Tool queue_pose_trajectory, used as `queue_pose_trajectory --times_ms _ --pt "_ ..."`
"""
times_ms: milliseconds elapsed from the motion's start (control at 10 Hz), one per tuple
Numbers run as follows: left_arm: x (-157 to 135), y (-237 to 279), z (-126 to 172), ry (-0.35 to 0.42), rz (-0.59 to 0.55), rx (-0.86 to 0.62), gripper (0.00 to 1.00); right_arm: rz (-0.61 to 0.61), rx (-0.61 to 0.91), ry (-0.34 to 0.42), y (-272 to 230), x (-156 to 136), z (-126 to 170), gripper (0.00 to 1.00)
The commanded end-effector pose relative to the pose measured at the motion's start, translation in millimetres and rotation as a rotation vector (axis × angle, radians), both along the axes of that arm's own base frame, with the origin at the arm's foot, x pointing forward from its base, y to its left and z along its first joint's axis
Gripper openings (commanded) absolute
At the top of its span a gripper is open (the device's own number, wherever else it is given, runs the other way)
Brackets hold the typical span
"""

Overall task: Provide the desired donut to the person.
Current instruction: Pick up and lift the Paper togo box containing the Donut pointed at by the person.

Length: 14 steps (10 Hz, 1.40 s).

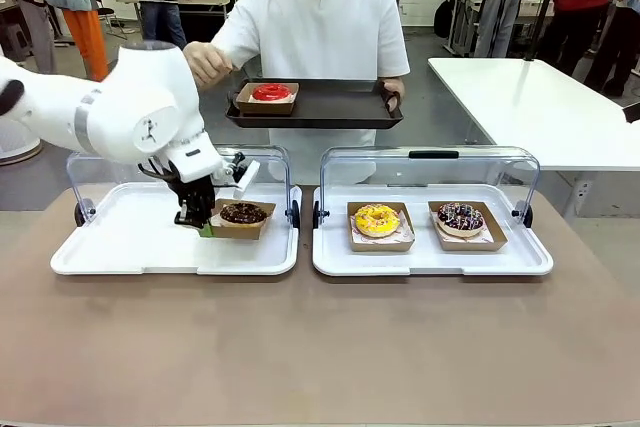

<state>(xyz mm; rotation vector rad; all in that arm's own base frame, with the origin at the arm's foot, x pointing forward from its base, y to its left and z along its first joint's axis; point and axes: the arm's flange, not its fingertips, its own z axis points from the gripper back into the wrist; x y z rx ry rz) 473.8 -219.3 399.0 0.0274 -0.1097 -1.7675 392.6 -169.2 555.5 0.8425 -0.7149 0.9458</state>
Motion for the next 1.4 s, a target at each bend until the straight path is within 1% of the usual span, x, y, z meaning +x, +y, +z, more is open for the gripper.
queue_pose_trajectory --times_ms 0,100,200,300,400,500,600,700,900,1100,1200,1300 --pt "-41 9 51 0.068 -0.075 -0.012 0.0 -0.004 0.01 0.001 0 0 0 1.0" --pt "-55 8 73 0.08 -0.091 -0.029 0.0 -0.004 0.01 0.001 0 0 0 1.0" --pt "-69 4 94 0.076 -0.108 0.018 0.0 -0.004 0.01 0.001 0 0 0 1.0" --pt "-86 0 114 0.06 -0.095 0.039 0.0 -0.004 0.01 0.001 0 0 0 1.0" --pt "-97 -1 137 0.022 -0.069 0.07 0.0 -0.004 0.01 0.001 0 0 0 1.0" --pt "-101 0 154 -0.016 -0.038 0.093 0.0 -0.004 0.01 0.001 0 0 0 1.0" --pt "-105 2 165 -0.046 -0.007 0.103 0.0 -0.004 0.01 0.001 0 0 0 1.0" --pt "-108 3 171 -0.071 0.027 0.112 0.0 -0.004 0.01 0.001 0 0 0 1.0" --pt "-101 7 179 -0.09 0.052 0.113 0.0 -0.004 0.01 0.001 0 0 0 1.0" --pt "-99 13 174 -0.096 0.054 0.074 0.0 -0.004 0.01 0.001 0 0 0 1.0" --pt "-91 19 160 -0.172 -0.003 0.027 0.0 -0.004 0.01 0.001 0 0 0 1.0" --pt "-100 14 177 -0.078 0.044 0.1 0.0 -0.004 0.01 0.001 0 0 0 1.0"
